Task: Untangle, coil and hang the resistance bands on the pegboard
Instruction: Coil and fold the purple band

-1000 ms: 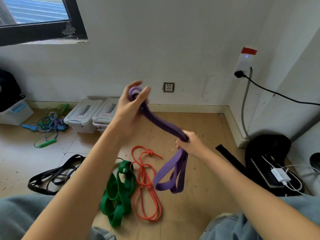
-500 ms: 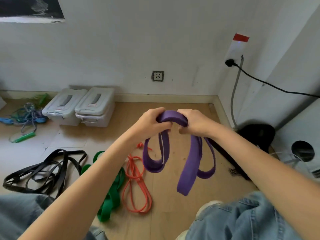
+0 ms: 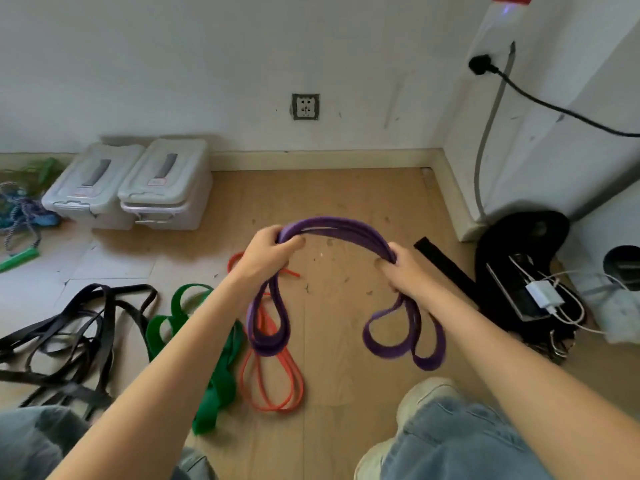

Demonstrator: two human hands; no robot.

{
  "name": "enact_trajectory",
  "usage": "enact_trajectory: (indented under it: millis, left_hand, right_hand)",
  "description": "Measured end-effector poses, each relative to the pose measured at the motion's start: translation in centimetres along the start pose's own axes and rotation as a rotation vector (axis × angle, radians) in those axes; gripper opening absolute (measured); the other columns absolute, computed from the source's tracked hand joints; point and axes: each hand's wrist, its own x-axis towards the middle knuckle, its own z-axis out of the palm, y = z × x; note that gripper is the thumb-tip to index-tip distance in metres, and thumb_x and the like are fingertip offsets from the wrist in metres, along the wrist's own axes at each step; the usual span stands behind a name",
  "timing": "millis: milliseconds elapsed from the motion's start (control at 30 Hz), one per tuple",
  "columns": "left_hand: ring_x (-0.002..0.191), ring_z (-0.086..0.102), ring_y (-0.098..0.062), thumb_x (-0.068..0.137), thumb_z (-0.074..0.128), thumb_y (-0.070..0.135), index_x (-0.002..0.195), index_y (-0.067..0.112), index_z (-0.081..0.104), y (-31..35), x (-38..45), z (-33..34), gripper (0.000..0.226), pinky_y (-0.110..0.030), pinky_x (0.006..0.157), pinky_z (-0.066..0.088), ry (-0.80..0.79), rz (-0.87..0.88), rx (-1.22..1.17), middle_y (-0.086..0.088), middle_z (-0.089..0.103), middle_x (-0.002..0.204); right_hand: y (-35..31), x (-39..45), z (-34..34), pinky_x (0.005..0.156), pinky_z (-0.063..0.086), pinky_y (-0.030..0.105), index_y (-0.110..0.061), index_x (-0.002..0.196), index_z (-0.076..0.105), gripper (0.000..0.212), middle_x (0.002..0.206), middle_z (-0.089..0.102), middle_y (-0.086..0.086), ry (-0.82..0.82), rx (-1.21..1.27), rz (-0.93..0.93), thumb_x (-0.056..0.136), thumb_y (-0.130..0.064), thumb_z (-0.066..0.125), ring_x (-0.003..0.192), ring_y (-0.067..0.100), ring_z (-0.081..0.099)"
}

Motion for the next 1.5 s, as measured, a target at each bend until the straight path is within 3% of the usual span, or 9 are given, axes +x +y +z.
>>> enact_trajectory:
  millis: [267, 367, 467, 633, 733, 900, 1067, 1333, 1500]
  left_hand:
    - [0.047, 0.044, -0.018, 0.092, 0.048, 0.021, 0.074, 0.013, 0.047, -14.5, 3.3, 13.1, 0.019, -0.028, 0.052, 0.039, -0.108, -0.504, 0.001, -0.001, 0.044, 0.059]
    - [0.078, 0.057, -0.028, 0.092, 0.047, 0.027, 0.091, 0.009, 0.051, -17.9, 5.1, 16.8, 0.019, -0.032, 0.07, 0.041, -0.121, -0.559, 0.149, -0.01, 0.058, 0.084]
    - [0.109, 0.049, -0.035, 0.093, 0.048, 0.025, 0.111, -0.001, 0.048, -19.8, 6.5, 19.3, 0.032, -0.037, 0.088, 0.034, -0.004, -0.494, 0.374, -0.021, 0.051, 0.115]
    - [0.119, 0.037, -0.034, 0.082, 0.054, 0.038, 0.133, 0.01, 0.036, -20.5, 7.3, 19.3, 0.06, -0.043, 0.097, 0.027, 0.117, -0.354, 0.836, -0.018, 0.038, 0.134]
    - [0.122, 0.034, -0.033, 0.081, 0.057, 0.044, 0.141, 0.015, 0.027, -20.4, 8.8, 18.1, 0.072, -0.041, 0.1, 0.027, 0.051, -0.221, 0.873, -0.014, 0.033, 0.139]
    - [0.122, 0.036, -0.032, 0.093, 0.045, 0.032, 0.144, 0.007, 0.017, -19.0, 13.4, 18.7, 0.063, -0.038, 0.097, 0.038, -0.197, 0.021, 1.047, -0.015, 0.031, 0.14]
    - [0.122, 0.035, -0.032, 0.098, 0.027, 0.015, 0.143, 0.007, 0.017, -19.3, 14.5, 18.4, 0.047, -0.039, 0.096, 0.04, -0.245, 0.038, 1.064, -0.015, 0.03, 0.139]
    - [0.114, 0.042, -0.036, 0.091, 0.047, 0.045, 0.127, 0.006, 0.034, -18.6, 9.4, 17.3, 0.054, -0.042, 0.083, 0.045, -0.134, -0.281, 0.942, -0.016, 0.037, 0.128]
    - [0.108, 0.053, -0.038, 0.097, 0.036, 0.04, 0.124, 0.008, 0.035, -18.1, 9.4, 16.6, 0.041, -0.043, 0.078, 0.046, -0.224, -0.282, 0.95, -0.016, 0.047, 0.123]
  right_hand:
    - [8.8, 9.2, 4.6, 0.051, 0.036, 0.029, -0.011, 0.1, 0.048, 0.016, 0.071, 0.046, 0.006, -0.081, -0.091, 0.433, 0.093, -0.025, 0.043, 0.053, 0.019, 0.041]
    - [12.4, 12.8, 6.0, 0.078, 0.043, 0.032, -0.007, 0.125, 0.043, 0.038, 0.117, 0.053, 0.019, -0.113, -0.242, 0.484, 0.094, -0.029, 0.048, 0.098, 0.033, 0.056]
    - [14.8, 15.6, 7.5, 0.101, 0.029, 0.033, 0.004, 0.138, 0.022, 0.065, 0.144, 0.029, 0.025, -0.017, -0.307, 0.407, 0.091, -0.025, 0.056, 0.132, 0.035, 0.032]
    - [16.5, 16.0, 8.3, 0.098, 0.033, 0.045, -0.007, 0.128, 0.042, 0.058, 0.142, 0.03, 0.018, 0.149, -0.869, 0.107, 0.084, -0.04, 0.061, 0.126, 0.034, 0.034]
    - [16.3, 16.2, 7.5, 0.095, 0.035, 0.044, -0.009, 0.128, 0.041, 0.065, 0.134, 0.037, 0.018, 0.217, -0.836, 0.01, 0.078, -0.041, 0.068, 0.12, 0.035, 0.037]
    - [15.7, 17.1, 8.4, 0.1, 0.033, 0.043, -0.013, 0.138, 0.031, 0.059, 0.14, 0.034, 0.012, -0.065, -0.846, -0.183, 0.087, -0.026, 0.058, 0.127, 0.031, 0.032]
    - [15.4, 17.6, 8.2, 0.096, 0.032, 0.044, -0.012, 0.135, 0.032, 0.049, 0.139, 0.034, 0.013, -0.06, -0.956, -0.151, 0.093, -0.033, 0.046, 0.126, 0.031, 0.034]
    - [17.0, 9.7, 7.0, 0.101, 0.028, 0.052, -0.013, 0.144, 0.009, 0.114, 0.147, 0.016, 0.014, 0.014, -0.675, 0.549, 0.063, -0.067, 0.068, 0.132, 0.036, 0.021]
    - [16.6, 9.3, 6.4, 0.099, 0.037, 0.047, -0.009, 0.13, 0.027, 0.077, 0.138, 0.025, 0.014, -0.136, -0.731, 0.457, 0.076, -0.04, 0.072, 0.125, 0.037, 0.031]
